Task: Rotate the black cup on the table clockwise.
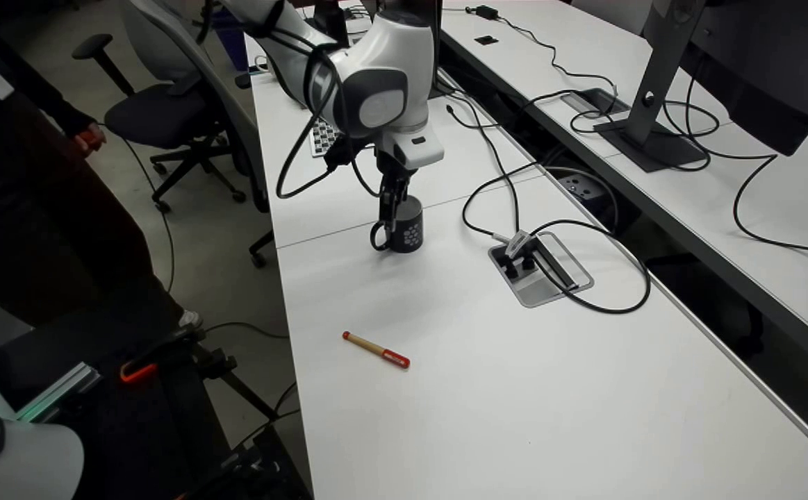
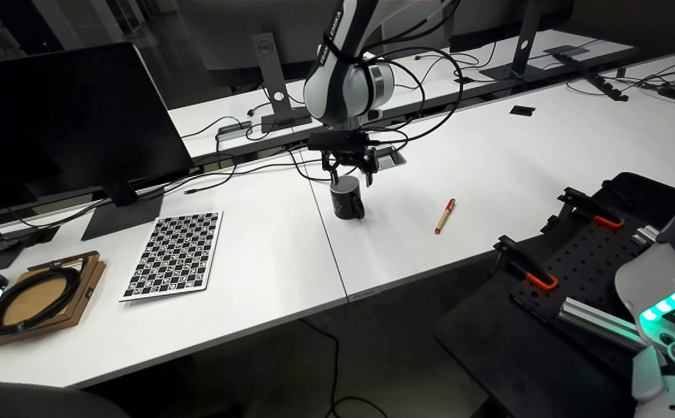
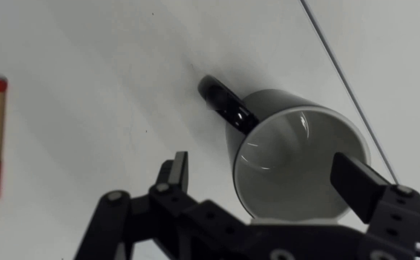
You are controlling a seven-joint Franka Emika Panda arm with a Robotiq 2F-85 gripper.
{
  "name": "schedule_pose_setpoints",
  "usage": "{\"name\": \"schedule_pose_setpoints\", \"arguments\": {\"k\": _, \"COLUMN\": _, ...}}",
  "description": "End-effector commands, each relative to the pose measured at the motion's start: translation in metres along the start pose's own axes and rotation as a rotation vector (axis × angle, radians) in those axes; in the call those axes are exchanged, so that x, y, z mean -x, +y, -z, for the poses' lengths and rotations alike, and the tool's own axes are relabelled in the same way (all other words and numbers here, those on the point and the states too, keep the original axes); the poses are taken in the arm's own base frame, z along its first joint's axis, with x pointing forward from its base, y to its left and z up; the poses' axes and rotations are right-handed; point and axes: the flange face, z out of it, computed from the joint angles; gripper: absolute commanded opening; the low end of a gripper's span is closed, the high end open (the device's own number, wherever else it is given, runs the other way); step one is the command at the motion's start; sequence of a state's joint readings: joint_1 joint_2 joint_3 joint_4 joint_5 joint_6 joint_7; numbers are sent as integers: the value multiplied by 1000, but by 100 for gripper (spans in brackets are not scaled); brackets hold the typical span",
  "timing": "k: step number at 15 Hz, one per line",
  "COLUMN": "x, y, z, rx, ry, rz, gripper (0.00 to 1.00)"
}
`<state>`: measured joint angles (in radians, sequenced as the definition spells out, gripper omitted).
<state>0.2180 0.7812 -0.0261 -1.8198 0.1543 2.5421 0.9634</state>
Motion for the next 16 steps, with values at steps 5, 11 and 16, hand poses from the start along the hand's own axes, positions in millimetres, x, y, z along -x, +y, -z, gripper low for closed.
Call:
{"name": "schedule_pose_setpoints", "arguments": {"k": 5, "x": -14, "y": -3, "z": 8, "rx": -24, "ry": 0, "rz": 405, "gripper": 100}}
{"name": "schedule_pose_setpoints", "arguments": {"k": 11, "x": -22, "y": 4, "z": 0, "rx": -21, "ry": -32, "rz": 677, "gripper": 100}}
{"name": "schedule_pose_setpoints", "arguments": {"k": 16, "x": -23, "y": 4, "z": -6, "rx": 3, "ry": -33, "rz": 759, "gripper": 100}}
